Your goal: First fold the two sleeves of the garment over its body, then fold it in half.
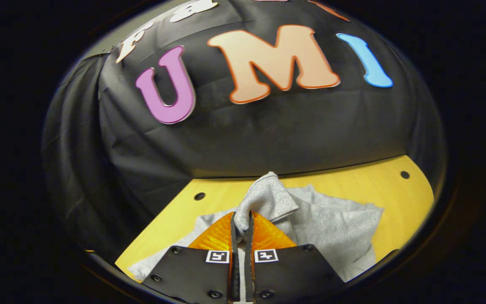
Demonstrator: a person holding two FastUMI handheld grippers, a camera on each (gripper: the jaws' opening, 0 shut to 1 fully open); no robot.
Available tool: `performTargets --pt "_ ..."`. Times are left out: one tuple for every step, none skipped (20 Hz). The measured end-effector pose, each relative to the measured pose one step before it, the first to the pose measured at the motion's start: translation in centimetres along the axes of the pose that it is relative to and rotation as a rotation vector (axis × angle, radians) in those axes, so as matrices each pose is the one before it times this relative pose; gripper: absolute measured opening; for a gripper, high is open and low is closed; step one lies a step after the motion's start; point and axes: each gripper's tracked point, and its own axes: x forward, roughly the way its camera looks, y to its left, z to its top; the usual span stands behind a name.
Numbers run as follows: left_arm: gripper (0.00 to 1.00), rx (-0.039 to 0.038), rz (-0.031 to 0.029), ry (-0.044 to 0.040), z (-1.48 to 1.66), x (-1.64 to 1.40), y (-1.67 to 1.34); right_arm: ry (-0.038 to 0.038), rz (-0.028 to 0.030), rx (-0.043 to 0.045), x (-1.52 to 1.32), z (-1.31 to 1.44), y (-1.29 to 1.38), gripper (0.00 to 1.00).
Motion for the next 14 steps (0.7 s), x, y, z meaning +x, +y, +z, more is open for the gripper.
performTargets --pt "0.95 -0.00380 0.01443 0.00635 -0.506 -0.178 0.969 0.00552 0.02966 -0.01261 1.026 -0.269 1.808 0.07" --pt "0.95 -0.00332 0.01307 0.00854 -0.671 -0.226 0.814 0.00993 0.02503 -0.00936 0.881 -0.361 1.560 0.07" --pt "0.95 -0.00374 0.01075 0.00840 -0.473 -0.024 0.594 0.01684 0.01794 -0.01054 1.078 -0.821 1.309 0.07" --pt "0.94 -0.00399 0.01167 0.00758 -0.563 0.151 0.561 0.01695 0.00922 -0.01366 1.069 -0.578 0.902 0.07" --pt "0.95 -0.00455 0.00989 0.01050 -0.452 0.158 0.440 0.01349 0.00929 -0.01148 1.292 -0.744 0.579 0.07" --pt "0.94 -0.00444 0.00815 0.01135 -0.732 0.290 0.547 0.01179 0.00348 -0.00562 1.026 -0.812 0.414 0.07" --pt "0.95 -0.00532 0.01145 0.01089 -0.560 0.203 0.483 0.01381 -0.00301 -0.00740 0.993 -1.042 0.205 0.07" --pt "0.95 -0.00751 0.01265 0.01628 -0.777 0.378 0.528 0.01225 -0.00615 -0.02040 0.736 -0.672 0.104 0.07" --pt "0.95 -0.01039 0.01735 0.01818 -0.647 0.318 0.561 0.01269 -0.00794 -0.02490 -0.285 -0.473 0.200 0.08" --pt "0.95 -0.01318 0.01671 0.01441 -0.642 0.518 0.429 0.01595 -0.00283 -0.01573 0.178 -0.456 0.086 0.08" --pt "0.95 -0.01519 0.00867 0.01063 -0.546 0.532 0.323 0.01670 0.00349 -0.00665 0.091 -0.393 0.273 0.08" --pt "0.95 -0.01242 0.01166 0.01513 -0.716 0.510 0.479 0.01661 0.00770 0.00039 -0.173 -0.090 0.096 0.11" --pt "0.95 -0.00867 0.00991 0.01466 -0.649 0.520 0.415 0.01397 0.00713 -0.00235 0.500 -0.742 -0.174 0.12" --pt "0.95 -0.00187 0.00928 0.01300 -0.736 0.602 0.541 0.00525 0.01035 -0.00574 0.319 -0.190 0.030 0.15"
